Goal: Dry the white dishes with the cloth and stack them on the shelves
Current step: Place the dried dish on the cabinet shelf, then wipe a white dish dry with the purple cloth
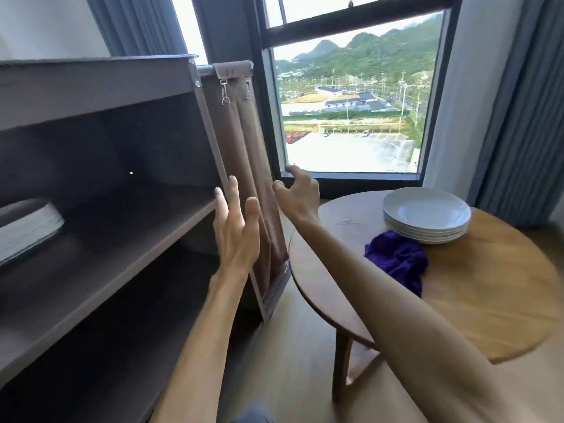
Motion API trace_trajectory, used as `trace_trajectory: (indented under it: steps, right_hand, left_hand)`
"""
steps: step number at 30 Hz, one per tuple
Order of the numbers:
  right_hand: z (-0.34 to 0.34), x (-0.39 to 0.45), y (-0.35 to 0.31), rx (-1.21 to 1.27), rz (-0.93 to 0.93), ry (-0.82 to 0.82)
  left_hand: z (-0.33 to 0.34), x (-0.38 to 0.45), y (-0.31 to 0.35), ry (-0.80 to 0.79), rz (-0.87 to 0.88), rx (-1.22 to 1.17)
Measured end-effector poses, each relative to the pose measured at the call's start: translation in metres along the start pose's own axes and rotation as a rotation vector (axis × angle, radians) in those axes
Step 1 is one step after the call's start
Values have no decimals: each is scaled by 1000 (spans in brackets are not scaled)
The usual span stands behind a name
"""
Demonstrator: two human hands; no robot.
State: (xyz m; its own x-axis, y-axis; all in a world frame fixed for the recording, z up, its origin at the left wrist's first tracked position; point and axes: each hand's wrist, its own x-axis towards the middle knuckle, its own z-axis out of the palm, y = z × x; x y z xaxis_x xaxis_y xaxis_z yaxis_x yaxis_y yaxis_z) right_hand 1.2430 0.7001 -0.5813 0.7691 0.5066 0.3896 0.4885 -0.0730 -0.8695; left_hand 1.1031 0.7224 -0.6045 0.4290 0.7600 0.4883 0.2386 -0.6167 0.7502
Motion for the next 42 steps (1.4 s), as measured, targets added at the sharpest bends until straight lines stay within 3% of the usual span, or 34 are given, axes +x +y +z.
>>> trace_trajectory:
  steps: [4,10,14,20,26,37,42]
  right_hand:
    - [-52,2,61,-249,114,83]
    - [-115,-29,157,-554,395,-62]
    - [-124,-44,193,-690,351,-69]
    - [-117,-43,198,-663,308,-13]
    - [-116,-42,205,-634,274,51]
    - [-117,-44,203,-490,329,322]
    - [-117,-46,204,-499,316,360]
  left_hand:
    - [61,23,24,-190,-16,27]
    - [182,44,56,-313,54,100]
    - [248,50,72,-481,50,116]
    - [312,57,74,-594,-208,138]
    - [334,63,58,-603,-422,65]
    - [334,68,69,-595,-392,98]
    - [329,68,70,-555,-338,145]
